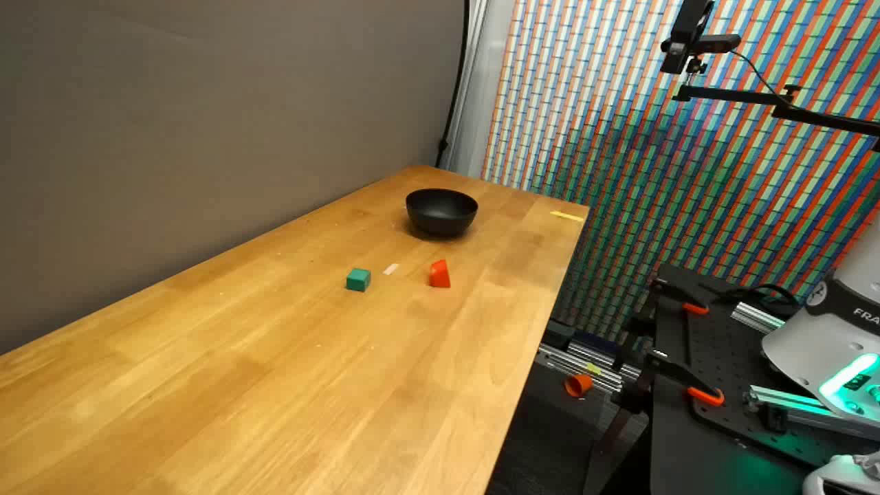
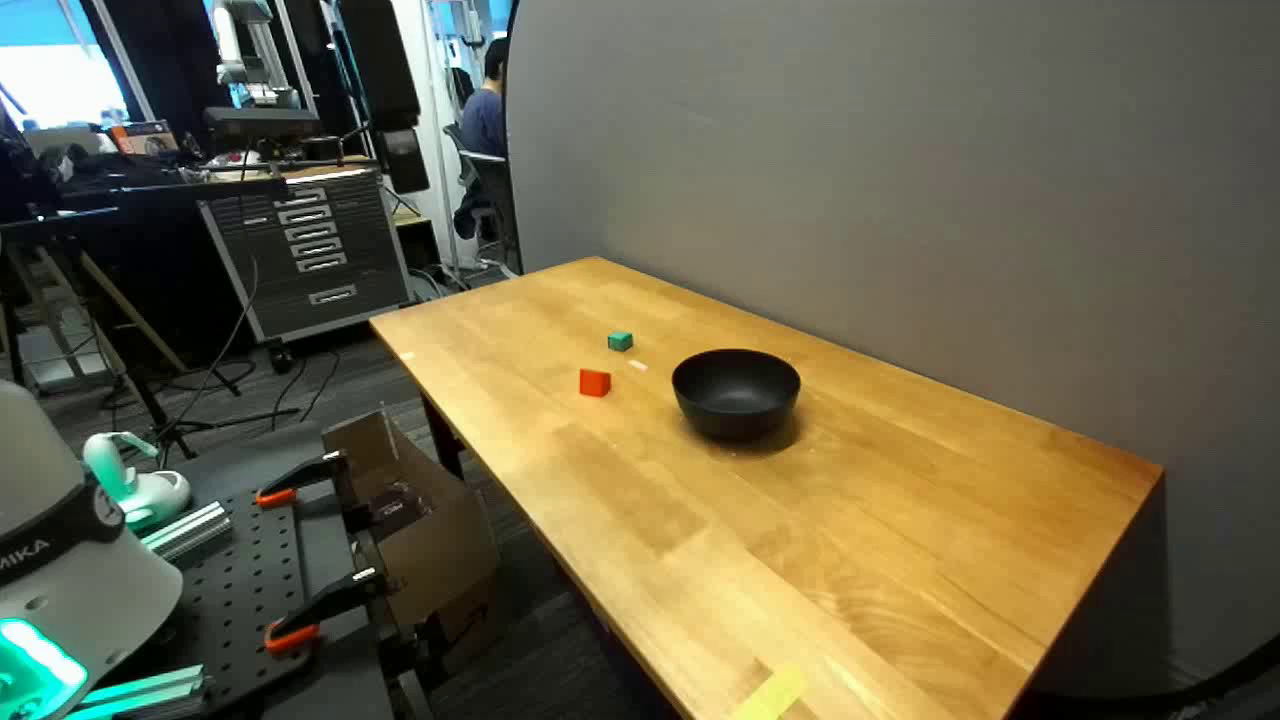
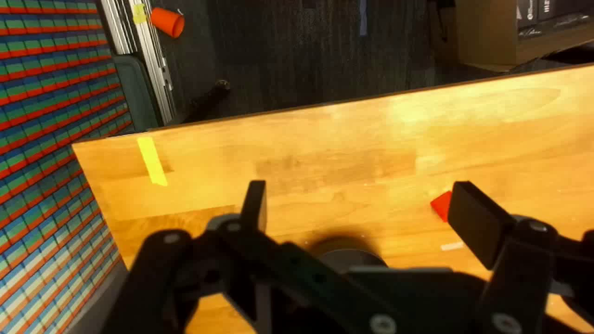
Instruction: Put the orange and green blocks in the black bowl
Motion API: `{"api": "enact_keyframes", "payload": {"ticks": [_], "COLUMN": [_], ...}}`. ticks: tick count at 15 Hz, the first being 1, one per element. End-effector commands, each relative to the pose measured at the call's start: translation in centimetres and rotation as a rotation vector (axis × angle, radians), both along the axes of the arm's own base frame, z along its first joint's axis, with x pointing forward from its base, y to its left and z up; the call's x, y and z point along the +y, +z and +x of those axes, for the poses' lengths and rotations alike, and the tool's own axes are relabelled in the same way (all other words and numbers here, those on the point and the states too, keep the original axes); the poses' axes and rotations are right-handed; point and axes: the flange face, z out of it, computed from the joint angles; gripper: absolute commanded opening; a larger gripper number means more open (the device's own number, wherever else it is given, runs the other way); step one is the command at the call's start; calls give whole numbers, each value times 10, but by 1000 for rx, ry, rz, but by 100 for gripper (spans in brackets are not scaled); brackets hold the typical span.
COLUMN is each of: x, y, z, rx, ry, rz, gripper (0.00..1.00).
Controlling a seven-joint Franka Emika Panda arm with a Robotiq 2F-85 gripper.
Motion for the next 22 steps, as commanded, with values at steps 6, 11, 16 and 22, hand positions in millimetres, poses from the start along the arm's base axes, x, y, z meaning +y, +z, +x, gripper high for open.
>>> {"api": "enact_keyframes", "payload": {"ticks": [6,11,16,22], "x": [-1,26,70,115], "y": [7,-57,-139,-225], "z": [0,87,162,250], "rx": [-14,-14,50,149], "ry": [-1,6,148,327], "rz": [-3,35,126,174], "gripper": [100,100,100,100]}}
